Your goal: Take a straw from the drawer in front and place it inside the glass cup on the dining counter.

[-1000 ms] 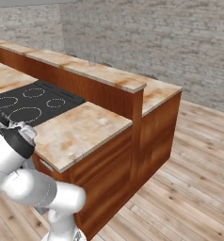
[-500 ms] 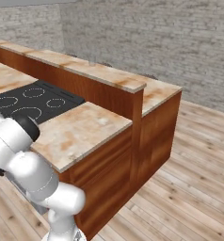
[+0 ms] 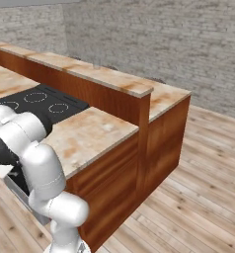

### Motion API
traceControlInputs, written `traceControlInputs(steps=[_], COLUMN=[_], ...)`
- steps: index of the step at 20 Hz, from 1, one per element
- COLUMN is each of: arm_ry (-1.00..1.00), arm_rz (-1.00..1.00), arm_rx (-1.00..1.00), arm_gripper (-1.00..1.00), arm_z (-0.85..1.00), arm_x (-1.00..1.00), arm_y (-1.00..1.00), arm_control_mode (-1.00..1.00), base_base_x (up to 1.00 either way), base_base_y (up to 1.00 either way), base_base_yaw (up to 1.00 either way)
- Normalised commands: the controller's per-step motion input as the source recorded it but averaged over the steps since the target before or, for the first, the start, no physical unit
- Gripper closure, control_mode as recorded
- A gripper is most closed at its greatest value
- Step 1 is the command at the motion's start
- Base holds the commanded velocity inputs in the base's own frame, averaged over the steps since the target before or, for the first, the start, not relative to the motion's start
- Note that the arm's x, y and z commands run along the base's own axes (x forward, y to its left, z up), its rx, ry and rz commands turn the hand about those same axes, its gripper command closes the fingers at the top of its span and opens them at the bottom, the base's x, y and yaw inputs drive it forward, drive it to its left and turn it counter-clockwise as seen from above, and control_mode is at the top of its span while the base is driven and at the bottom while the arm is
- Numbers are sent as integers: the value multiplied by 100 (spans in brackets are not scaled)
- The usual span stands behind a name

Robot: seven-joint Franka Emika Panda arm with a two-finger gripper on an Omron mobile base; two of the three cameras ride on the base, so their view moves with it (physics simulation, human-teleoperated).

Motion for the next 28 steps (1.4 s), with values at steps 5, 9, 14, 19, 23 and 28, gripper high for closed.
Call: traceControlInputs(steps=[5,9,14,19,23,28], arm_ry=[-1,-7,-10,-8,-9,-10], arm_rz=[4,2,0,0,0,0], arm_rx=[-7,-7,-5,-1,0,0], arm_gripper=[-100,-100,-100,-100,-100,-100], arm_z=[-21,-21,-17,-8,-4,-7], arm_x=[0,0,0,0,0,1], arm_y=[0,0,0,0,0,0], arm_control_mode=[-100,-100,-100,-100,-100,-100], base_base_x=[0,0,0,0,0,0], base_base_y=[0,0,0,0,0,0], base_base_yaw=[0,0,0,0,0,0])
